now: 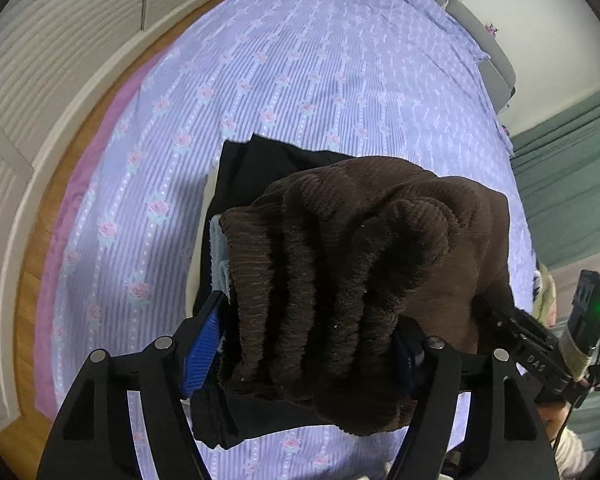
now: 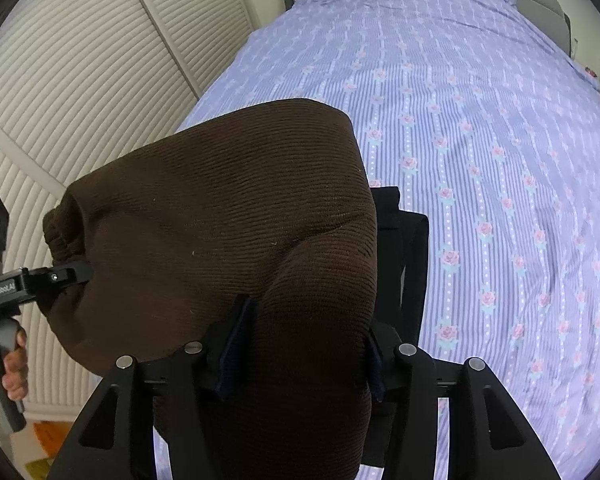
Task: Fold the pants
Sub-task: 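Lower the folded pants onto the stack and open both tools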
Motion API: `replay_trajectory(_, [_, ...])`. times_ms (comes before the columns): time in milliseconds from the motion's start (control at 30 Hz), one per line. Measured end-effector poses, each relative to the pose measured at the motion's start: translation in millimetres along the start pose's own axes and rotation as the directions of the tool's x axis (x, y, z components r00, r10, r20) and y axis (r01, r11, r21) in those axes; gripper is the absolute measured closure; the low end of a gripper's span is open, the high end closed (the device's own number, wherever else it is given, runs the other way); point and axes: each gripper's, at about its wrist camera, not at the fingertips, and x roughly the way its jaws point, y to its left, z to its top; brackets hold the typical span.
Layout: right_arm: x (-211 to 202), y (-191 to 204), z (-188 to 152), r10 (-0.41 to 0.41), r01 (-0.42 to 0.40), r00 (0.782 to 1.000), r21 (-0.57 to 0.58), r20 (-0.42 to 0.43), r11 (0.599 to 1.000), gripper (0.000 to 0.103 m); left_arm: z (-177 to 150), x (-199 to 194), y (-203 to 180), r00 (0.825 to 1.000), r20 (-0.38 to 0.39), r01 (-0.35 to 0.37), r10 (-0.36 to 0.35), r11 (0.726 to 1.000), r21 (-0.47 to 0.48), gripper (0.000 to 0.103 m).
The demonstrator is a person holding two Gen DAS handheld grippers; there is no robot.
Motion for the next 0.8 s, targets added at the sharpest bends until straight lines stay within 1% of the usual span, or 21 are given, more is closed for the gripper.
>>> replay_trajectory(33, [-3.7,1.1,0.4,-0.009,0.009,1.0,-0.009,0.011,1.0,0.045,-0.9,-5.5,-4.0,1.0,0.016,-0.019,0.018,1.0,0.017,0.029])
replay_trajectory(67, [-8.0,3.3,1.0,-0.03,0.031,0.999,-0.025,0.021,0.999,0.035,-1.6,-11.3,-8.2,0.998,0.032,-0.047,0.046,0.998,0.034,0.027])
replay_trajectory(100, [-11.3,5.3,1.7,-0.056,0.057,0.998,-0.041,0.031,0.998,0.027,-0.6,-14.1,-10.4,0.997,0.043,-0.072,0.07,0.996,0.045,0.022])
replay_trajectory(133, [-18.2,9.2,1.5,-0.087,0.09,0.995,-0.063,0.053,0.994,0.026,-1.4,-20.0,-14.8,0.992,0.064,-0.115,0.111,0.991,0.062,0.018])
replay_trajectory(200, [-28.7,16.2,1.0,-0.108,0.116,0.991,-0.099,0.082,0.988,0.026,-3.3,-29.1,-22.3,0.983,0.095,-0.168,0.16,0.982,0.091,0.018])
replay_trajectory(267, [-39.4,20.6,-0.6,-0.113,0.125,0.989,-0.117,0.1,0.985,0.026,-6.3,-41.7,-32.9,0.97,0.132,-0.218,0.203,0.969,0.113,0.019])
replay_trajectory(433, [-64.4,26.2,-8.2,-0.089,0.11,0.984,-0.132,0.152,0.985,0.026,-15.8,-63.4,-54.8,0.957,0.199,-0.247,0.211,0.954,0.172,0.019])
replay_trajectory(500, [-70.6,26.9,-11.9,-0.077,0.1,0.984,-0.134,0.162,0.986,0.026,-19.5,-70.0,-58.9,0.951,0.219,-0.259,0.218,0.95,0.175,0.019])
replay_trajectory(567, [-75.2,26.3,-15.7,-0.07,0.093,0.983,-0.132,0.171,0.987,0.026,-24.4,-80.2,-62.4,0.949,0.243,-0.248,0.204,0.953,0.172,0.018])
replay_trajectory(633, [-80.1,27.0,-19.2,-0.062,0.086,0.982,-0.129,0.18,0.988,0.026,-27.9,-93.0,-62.7,0.951,0.263,-0.209,0.163,0.966,0.155,0.017])
replay_trajectory(667, [-81.6,27.5,-20.7,-0.057,0.082,0.982,-0.13,0.182,0.988,0.026,-30.7,-99.4,-63.3,0.948,0.28,-0.196,0.15,0.97,0.146,0.017])
replay_trajectory(700, [-83.8,28.4,-21.7,-0.054,0.079,0.981,-0.13,0.187,0.988,0.026,-31.7,-104.2,-64.6,0.944,0.297,-0.193,0.145,0.971,0.139,0.016])
replay_trajectory(733, [-87.9,30.0,-23.5,-0.052,0.079,0.979,-0.131,0.197,0.988,0.026,-34.2,-111.5,-66.3,0.934,0.321,-0.206,0.155,0.97,0.133,0.015])
replay_trajectory(800, [-101.0,32.2,-27.9,-0.04,0.07,0.972,-0.126,0.23,0.99,0.026,-39.8,-119.1,-72.8,0.922,0.347,-0.233,0.172,0.962,0.144,0.015])
